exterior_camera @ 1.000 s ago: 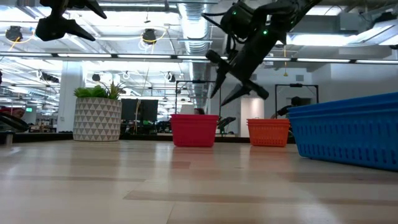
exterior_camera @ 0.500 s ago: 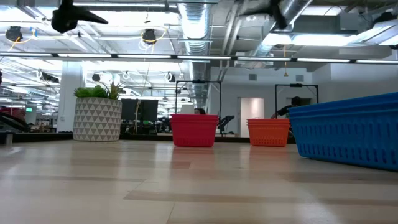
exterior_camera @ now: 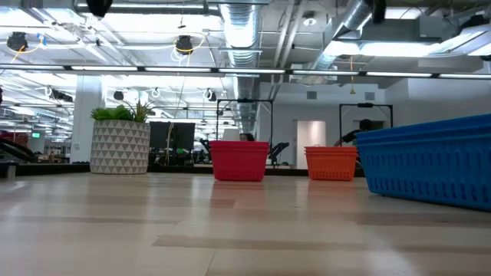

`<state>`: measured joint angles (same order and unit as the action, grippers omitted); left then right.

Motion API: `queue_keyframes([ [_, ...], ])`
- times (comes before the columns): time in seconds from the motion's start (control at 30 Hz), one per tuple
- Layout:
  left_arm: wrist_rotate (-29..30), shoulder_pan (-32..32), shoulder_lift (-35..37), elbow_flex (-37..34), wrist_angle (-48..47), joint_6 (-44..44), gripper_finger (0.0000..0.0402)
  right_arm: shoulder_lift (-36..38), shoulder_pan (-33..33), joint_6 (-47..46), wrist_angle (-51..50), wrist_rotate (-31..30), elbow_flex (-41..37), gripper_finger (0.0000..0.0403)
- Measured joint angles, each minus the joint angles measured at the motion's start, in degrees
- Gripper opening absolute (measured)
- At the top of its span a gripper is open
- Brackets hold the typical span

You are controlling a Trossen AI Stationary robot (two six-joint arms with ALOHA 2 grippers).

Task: Stack baskets by color
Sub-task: Return to Home Position

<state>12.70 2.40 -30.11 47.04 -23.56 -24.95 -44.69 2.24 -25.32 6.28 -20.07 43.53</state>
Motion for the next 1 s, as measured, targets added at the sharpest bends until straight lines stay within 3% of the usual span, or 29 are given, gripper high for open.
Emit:
queue_keyframes([
  [0.2, -0.8, 0.0, 7.6, -9.7, 4.0, 1.8, 0.0263, 6.5, 0.8, 0.2, 19.6, 0.6, -18.9, 0.0182],
  [0.6, -6.0, 0.1, 30.2, -31.3, 11.6, 1.2, 0.0263, 13.7, 3.7, 1.3, 32.8, 0.4, -38.9, 0.0180],
  [0.67, -5.9, 0.1, 30.0, -33.0, 11.8, 0.7, 0.0263, 14.1, 3.8, 1.6, 37.9, 0.9, -43.0, 0.0181],
  [1.0, -6.5, 0.1, 30.0, -41.6, 16.2, 1.2, 0.0263, 15.1, 5.5, 11.9, 37.3, 2.3, -42.9, 0.0187],
])
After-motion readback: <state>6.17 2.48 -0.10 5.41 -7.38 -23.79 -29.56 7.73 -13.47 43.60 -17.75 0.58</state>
